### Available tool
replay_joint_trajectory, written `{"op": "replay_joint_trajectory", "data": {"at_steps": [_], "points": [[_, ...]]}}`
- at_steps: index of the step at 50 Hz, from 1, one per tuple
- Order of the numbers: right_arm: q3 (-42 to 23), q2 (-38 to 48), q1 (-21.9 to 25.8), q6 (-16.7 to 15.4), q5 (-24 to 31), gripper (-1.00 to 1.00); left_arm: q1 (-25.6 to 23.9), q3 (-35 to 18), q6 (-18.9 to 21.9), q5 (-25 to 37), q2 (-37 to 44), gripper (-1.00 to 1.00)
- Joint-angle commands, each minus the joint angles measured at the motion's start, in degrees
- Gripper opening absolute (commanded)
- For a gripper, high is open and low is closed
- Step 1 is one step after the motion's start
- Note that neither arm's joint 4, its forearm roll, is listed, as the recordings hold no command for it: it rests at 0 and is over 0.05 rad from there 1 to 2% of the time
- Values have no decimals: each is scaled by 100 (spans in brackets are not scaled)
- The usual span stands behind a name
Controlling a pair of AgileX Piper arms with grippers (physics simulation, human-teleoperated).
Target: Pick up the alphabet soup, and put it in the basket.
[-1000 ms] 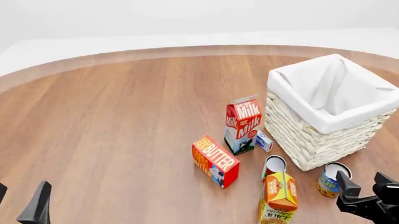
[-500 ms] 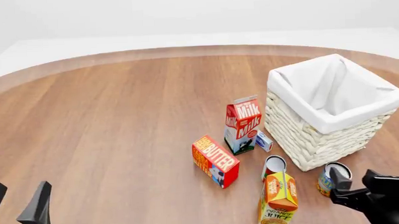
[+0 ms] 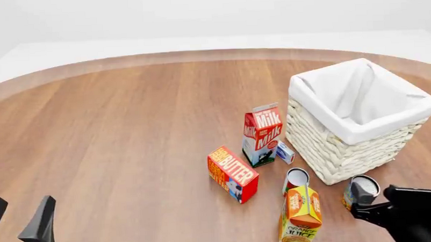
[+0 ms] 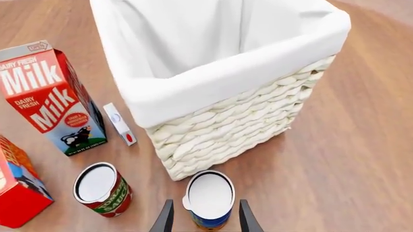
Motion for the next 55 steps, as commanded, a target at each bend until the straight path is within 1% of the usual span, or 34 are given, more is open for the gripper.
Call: {"op": "replay_joint_trajectory", "data": {"at_steps": [1,7,10,16,21,22,23,46,52,55], "points": [[0,348,-9,30,-244,100,0,0,0,0,0,100],[0,645,-31,46,-513,100,0,0,0,0,0,100],[0,929,-25,62,-767,100,0,0,0,0,0,100],[0,1169,-35,67,-965,100,0,0,0,0,0,100],[0,1520,-45,86,-1252,100,0,0,0,0,0,100],[0,2203,-14,178,-1725,100,0,0,0,0,0,100],[0,2326,-19,177,-1839,100,0,0,0,0,0,100],[0,2854,-47,193,-2239,100,0,0,0,0,0,100],[0,3046,-75,197,-2397,100,0,0,0,0,0,100],[0,3244,-87,199,-2568,100,0,0,0,0,0,100]]}}
